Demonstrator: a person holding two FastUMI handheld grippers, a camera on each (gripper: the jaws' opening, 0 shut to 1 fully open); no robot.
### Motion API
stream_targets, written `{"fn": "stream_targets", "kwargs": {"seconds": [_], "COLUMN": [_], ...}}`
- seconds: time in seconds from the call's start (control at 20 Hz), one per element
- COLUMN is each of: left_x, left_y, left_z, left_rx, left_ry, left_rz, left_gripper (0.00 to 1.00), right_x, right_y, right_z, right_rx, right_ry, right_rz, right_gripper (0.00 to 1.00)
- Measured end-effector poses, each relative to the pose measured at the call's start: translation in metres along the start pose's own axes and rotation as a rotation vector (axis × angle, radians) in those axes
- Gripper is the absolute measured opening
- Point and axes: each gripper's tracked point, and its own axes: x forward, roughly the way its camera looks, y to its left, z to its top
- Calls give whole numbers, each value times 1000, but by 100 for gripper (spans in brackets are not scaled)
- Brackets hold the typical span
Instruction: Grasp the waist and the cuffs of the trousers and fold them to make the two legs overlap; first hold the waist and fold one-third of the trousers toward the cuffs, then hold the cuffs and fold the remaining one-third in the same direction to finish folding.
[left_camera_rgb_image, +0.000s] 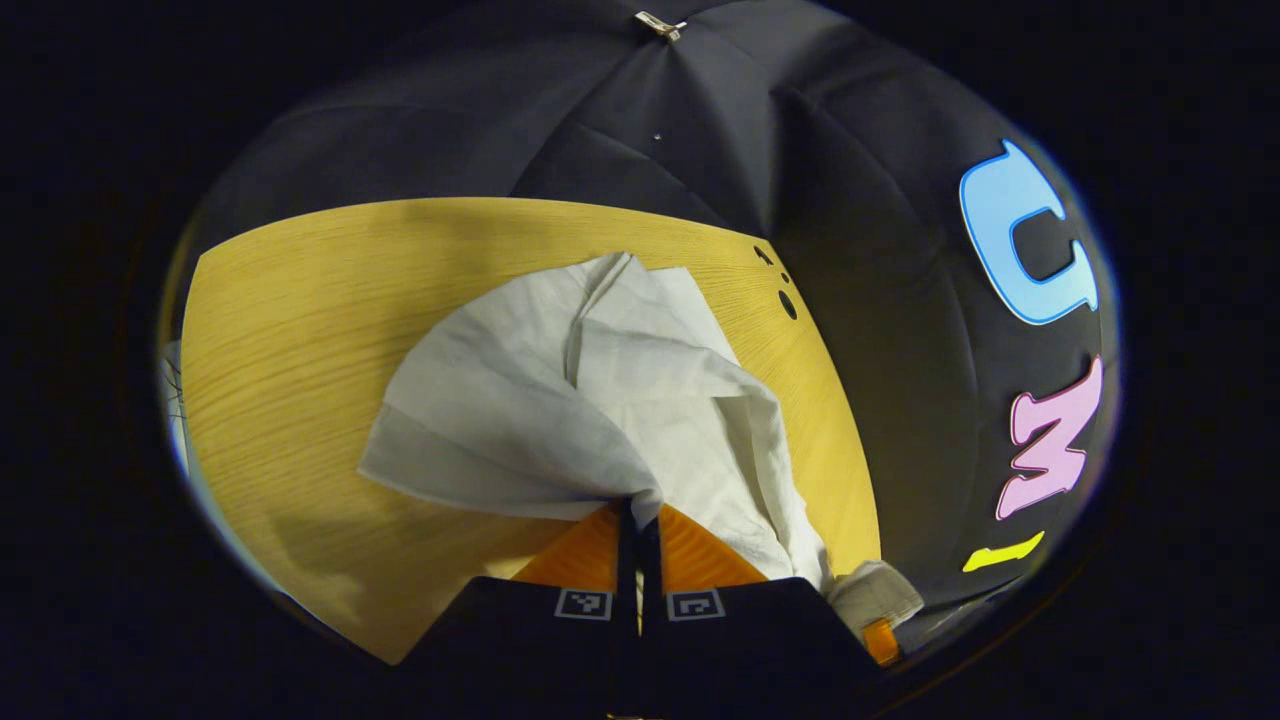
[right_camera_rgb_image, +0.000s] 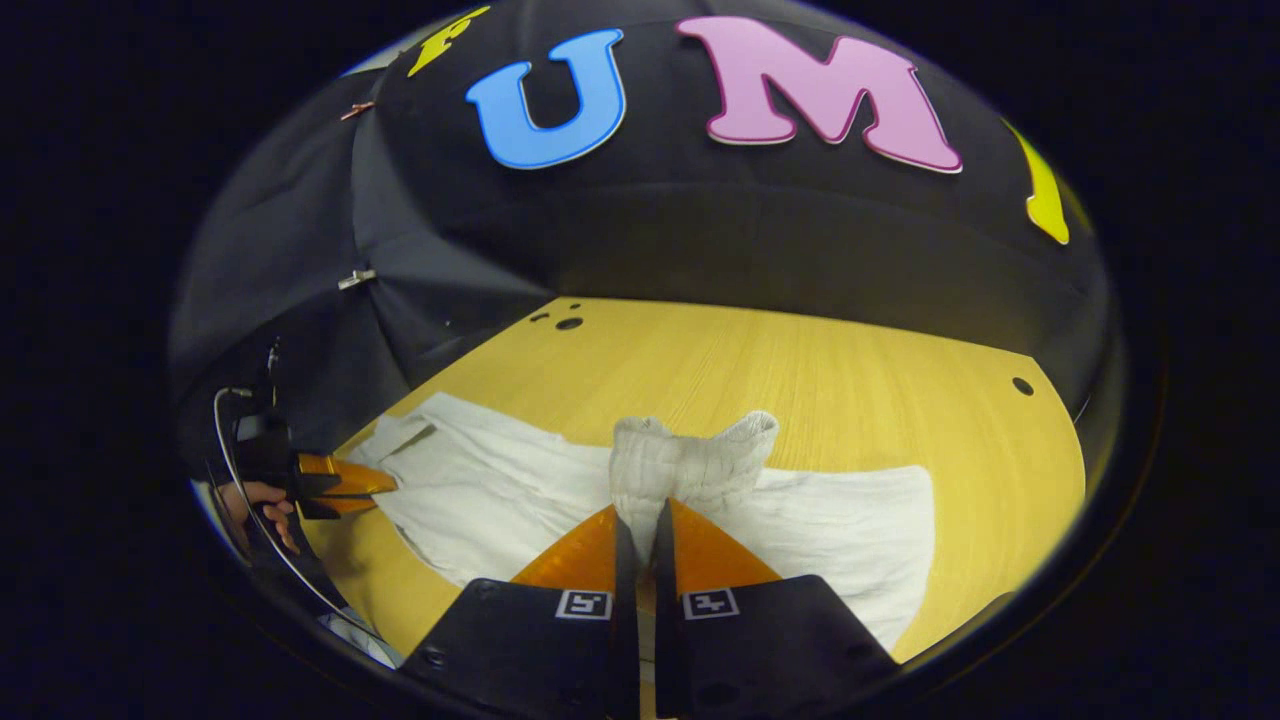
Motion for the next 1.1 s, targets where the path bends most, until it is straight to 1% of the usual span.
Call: {"fn": "stream_targets", "kwargs": {"seconds": [0.05,0.2,0.25,0.3,0.35,0.4,0.5,0.55,0.6,0.7,0.75,0.9,1.1], "left_x": [0,0,0,1,0,1,1,2,3,2,-1,-12,-24], "left_y": [0,-1,-1,-2,-2,-4,-4,-3,-3,-5,-8,-35,-72], "left_z": [0,1,2,1,2,2,1,2,2,4,7,17,25], "left_rx": [-1,-3,-4,-7,-10,-14,-22,-26,-30,-31,-21,35,107], "left_ry": [0,-4,-5,-5,-5,-5,-3,-4,-5,-14,-23,-76,-116], "left_rz": [-1,-3,-4,-8,-10,-12,-15,-15,-14,-9,-21,-92,-136], "left_gripper": [6,6,6,6,6,6,6,6,6,6,6,6,6], "right_x": [-5,-8,-7,-9,-12,-13,-24,-29,-34,-45,-50,-63,-89], "right_y": [5,28,31,35,38,42,50,52,49,34,22,-27,-82], "right_z": [-4,-23,-34,-41,-48,-52,-53,-53,-54,-54,-54,-62,-58], "right_rx": [14,112,154,200,247,294,374,400,412,421,426,454,555], "right_ry": [23,93,116,137,156,171,172,168,165,148,138,121,77], "right_rz": [27,103,120,136,157,186,234,245,240,204,172,57,-39], "right_gripper": [13,25,32,37,44,48,53,46,54,53,54,54,53]}}
